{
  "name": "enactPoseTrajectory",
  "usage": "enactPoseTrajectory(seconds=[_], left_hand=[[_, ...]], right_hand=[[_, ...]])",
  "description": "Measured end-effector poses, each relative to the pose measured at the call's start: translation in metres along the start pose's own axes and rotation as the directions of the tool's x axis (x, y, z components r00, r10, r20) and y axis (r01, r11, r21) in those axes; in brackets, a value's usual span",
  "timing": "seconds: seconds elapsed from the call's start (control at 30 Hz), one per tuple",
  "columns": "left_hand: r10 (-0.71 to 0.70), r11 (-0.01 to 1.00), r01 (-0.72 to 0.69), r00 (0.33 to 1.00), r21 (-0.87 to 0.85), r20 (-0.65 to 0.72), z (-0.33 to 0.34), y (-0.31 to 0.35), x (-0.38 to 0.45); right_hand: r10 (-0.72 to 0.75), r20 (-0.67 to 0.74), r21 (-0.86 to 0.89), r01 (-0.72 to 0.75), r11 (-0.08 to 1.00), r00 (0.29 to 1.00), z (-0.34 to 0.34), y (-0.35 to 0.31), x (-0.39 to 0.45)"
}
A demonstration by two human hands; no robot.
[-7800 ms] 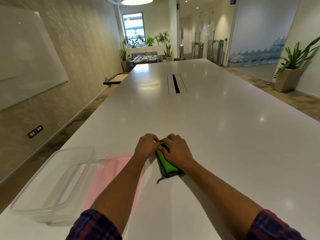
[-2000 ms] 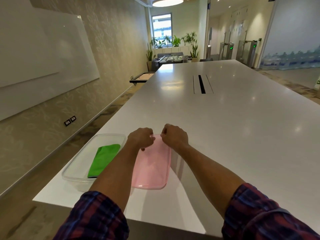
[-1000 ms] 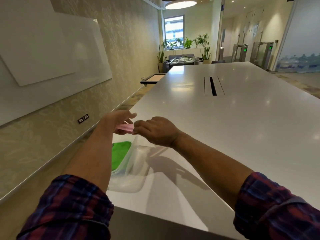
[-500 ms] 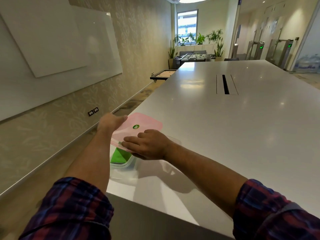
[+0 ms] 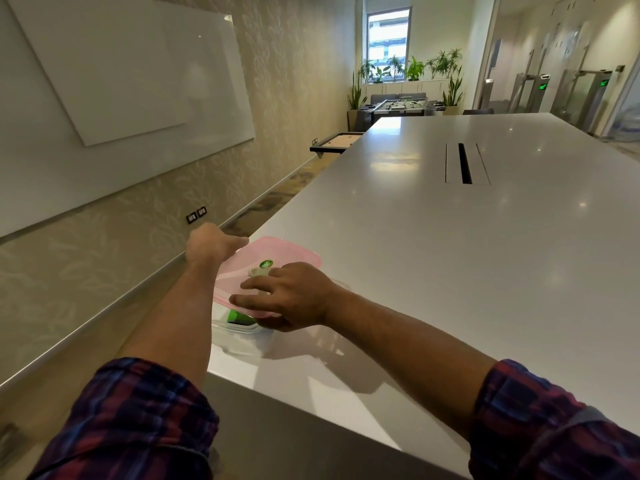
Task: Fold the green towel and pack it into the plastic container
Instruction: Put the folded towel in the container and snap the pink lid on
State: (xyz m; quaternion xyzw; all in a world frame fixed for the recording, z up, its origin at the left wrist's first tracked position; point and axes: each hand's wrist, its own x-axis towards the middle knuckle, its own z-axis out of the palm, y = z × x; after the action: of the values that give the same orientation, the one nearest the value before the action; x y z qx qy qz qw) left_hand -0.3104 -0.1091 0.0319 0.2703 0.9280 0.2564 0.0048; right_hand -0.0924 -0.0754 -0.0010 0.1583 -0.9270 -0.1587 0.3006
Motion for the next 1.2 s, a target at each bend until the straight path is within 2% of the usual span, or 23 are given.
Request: enactPoseTrajectory(seconds=[0.13, 0.3, 0.4, 0.57, 0.77, 0.9, 1.07, 1.2], left_hand=[[0.05, 0.998, -0.049, 0.999, -0.026, 0.022, -0.005, -0.001, 0.001], [0.081, 0.996, -0.084, 0.994, 0.038, 0.077, -0.002, -0.002, -0.003], [0.055, 0.997, -0.059, 0.996, 0.052, 0.076, 0.0, -0.004, -0.002], [0.015, 0.999, -0.019, 0.992, 0.03, 0.125, 0.004, -0.007, 0.004], [-0.009, 1.0, 0.005, 0.991, 0.025, 0.135, 0.002, -0.005, 0.006], [-0.02, 1.0, 0.021, 0.99, -0.007, 0.138, 0.001, -0.005, 0.006], [-0.056, 0.991, 0.076, 0.984, -0.111, 0.169, 0.005, -0.009, 0.007], [-0.081, 0.979, 0.11, 0.982, -0.169, 0.17, 0.008, -0.011, 0.006]], right_hand=[[-0.044, 0.028, 0.022, 0.043, 0.999, 0.999, 0.004, 0.002, 0.003], [-0.066, 0.057, 0.065, 0.062, 0.996, 0.996, 0.011, 0.0, 0.002], [-0.01, 0.121, 0.112, -0.003, 0.994, 0.993, 0.014, 0.001, 0.005], [0.104, 0.148, 0.18, -0.13, 0.975, 0.984, 0.021, 0.001, 0.004], [0.224, 0.249, 0.242, -0.285, 0.928, 0.942, 0.029, -0.008, 0.003], [0.22, 0.225, 0.239, -0.272, 0.932, 0.949, 0.032, -0.01, 0.003], [0.177, 0.205, 0.152, -0.21, 0.966, 0.963, 0.038, -0.019, 0.002], [0.186, 0.18, 0.173, -0.218, 0.961, 0.966, 0.036, -0.019, 0.002]])
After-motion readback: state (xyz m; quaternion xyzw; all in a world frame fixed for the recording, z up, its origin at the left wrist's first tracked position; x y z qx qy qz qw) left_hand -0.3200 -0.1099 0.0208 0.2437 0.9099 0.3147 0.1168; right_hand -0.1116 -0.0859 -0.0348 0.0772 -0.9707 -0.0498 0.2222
